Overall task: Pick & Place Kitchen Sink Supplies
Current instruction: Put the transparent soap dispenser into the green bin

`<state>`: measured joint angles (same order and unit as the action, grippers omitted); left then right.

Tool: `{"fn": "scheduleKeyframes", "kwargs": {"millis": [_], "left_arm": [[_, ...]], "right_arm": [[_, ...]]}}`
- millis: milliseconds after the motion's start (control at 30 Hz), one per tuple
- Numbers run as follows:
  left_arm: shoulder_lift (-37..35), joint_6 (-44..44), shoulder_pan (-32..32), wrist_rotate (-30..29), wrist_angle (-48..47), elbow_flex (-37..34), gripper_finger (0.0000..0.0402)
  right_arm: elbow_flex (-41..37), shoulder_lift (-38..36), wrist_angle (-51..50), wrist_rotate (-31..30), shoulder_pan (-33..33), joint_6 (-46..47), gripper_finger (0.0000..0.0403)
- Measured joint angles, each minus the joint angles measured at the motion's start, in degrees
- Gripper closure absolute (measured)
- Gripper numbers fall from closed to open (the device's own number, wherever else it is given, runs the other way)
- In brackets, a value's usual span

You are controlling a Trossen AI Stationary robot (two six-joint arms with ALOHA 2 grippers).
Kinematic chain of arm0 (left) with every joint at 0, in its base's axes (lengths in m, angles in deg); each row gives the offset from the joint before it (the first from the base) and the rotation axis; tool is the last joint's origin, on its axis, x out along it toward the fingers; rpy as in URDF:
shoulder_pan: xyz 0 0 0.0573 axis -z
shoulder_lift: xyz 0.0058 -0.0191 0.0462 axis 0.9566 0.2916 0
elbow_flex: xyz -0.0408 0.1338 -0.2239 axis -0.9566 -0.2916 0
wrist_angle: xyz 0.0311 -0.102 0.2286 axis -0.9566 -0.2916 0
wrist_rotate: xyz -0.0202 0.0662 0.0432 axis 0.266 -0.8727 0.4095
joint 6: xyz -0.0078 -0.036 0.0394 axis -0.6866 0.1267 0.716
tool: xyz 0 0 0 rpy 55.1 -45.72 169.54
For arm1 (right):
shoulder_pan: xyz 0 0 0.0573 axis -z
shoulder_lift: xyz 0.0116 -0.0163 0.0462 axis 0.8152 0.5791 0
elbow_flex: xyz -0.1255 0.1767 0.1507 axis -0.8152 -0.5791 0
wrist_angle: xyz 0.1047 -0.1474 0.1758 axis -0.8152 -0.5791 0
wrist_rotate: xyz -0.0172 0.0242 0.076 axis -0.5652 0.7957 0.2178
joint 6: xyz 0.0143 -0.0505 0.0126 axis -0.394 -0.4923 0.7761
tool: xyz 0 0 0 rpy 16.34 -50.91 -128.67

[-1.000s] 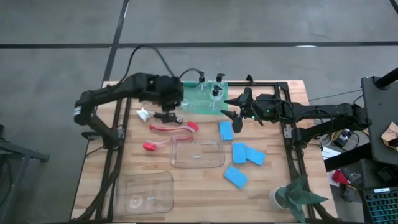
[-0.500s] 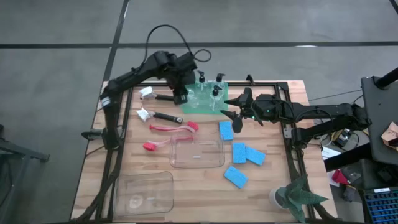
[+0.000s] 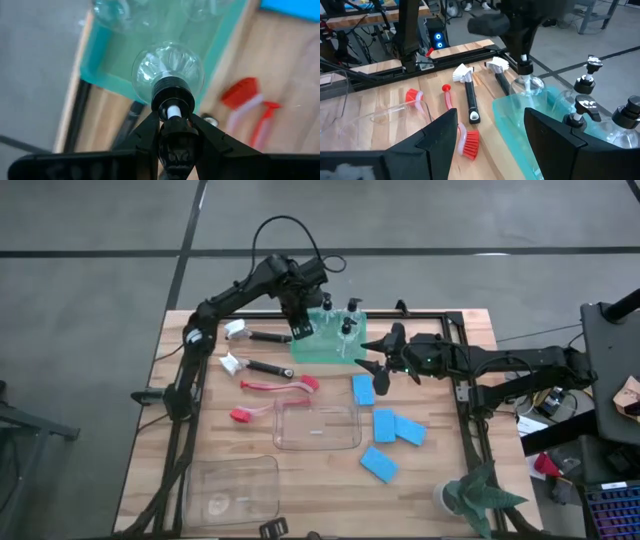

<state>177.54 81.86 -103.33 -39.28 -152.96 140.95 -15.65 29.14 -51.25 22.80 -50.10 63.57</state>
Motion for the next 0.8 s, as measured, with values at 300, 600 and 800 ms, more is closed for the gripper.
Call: {"fn": "scheduleKeyframes", "kwargs": {"millis": [300,600,800], "left_arm": [[-0.7,-4.9,-0.1,4.75,-0.03,-1.68,0.0319],[-0.7,-6.71,-0.37,4.64,0.0,-4.92,0.0311],[-0.7,-6.73,-0.39,4.66,0.1,-5.1,0.0286]], "right_arm": [[-0.45,-0.04,0.12,-0.02,0.0,-0.57,0.0179],[-0.45,-0.04,0.1,0.0,0.0,-0.79,0.0179],[-0.45,-0.04,0.1,-0.01,0.0,-0.65,0.0179]]}}
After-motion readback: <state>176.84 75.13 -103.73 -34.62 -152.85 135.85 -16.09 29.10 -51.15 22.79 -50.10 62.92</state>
